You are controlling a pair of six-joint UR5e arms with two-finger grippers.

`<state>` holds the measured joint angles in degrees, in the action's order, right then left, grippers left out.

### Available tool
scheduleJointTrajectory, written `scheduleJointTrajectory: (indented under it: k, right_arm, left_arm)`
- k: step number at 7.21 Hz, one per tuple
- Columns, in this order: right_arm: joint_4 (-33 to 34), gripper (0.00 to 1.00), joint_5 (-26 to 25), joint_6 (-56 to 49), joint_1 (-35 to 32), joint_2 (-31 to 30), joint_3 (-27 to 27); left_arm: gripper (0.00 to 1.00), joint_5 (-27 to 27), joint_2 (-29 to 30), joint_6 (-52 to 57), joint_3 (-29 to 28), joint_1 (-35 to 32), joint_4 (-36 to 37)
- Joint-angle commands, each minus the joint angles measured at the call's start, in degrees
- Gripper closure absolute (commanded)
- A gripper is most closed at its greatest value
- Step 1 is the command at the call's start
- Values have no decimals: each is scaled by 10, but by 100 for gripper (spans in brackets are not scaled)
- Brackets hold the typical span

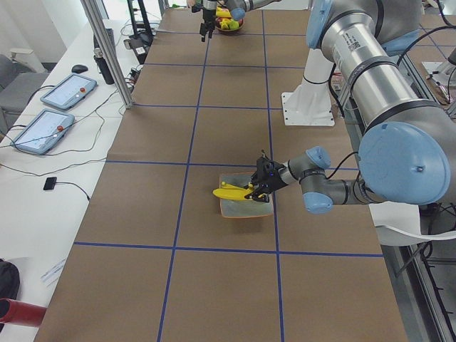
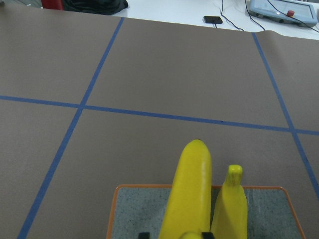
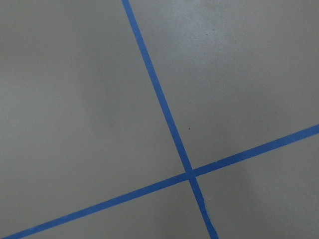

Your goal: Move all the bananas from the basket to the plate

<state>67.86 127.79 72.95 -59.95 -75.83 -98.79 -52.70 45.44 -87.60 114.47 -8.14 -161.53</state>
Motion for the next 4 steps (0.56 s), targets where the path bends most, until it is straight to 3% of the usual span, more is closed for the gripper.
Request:
scheduleJointTrajectory:
  k: [1,3,4]
  right_arm:
    - [0,0,0,0,0,0,0]
    - [0,0,0,0,0,0,0]
    - [0,0,0,0,0,0,0]
  left_arm:
    - [100,1,0,-8,0,7,1]
    - [15,13,0,-8,0,11,7]
    - [1,17,0,-8,0,13,7]
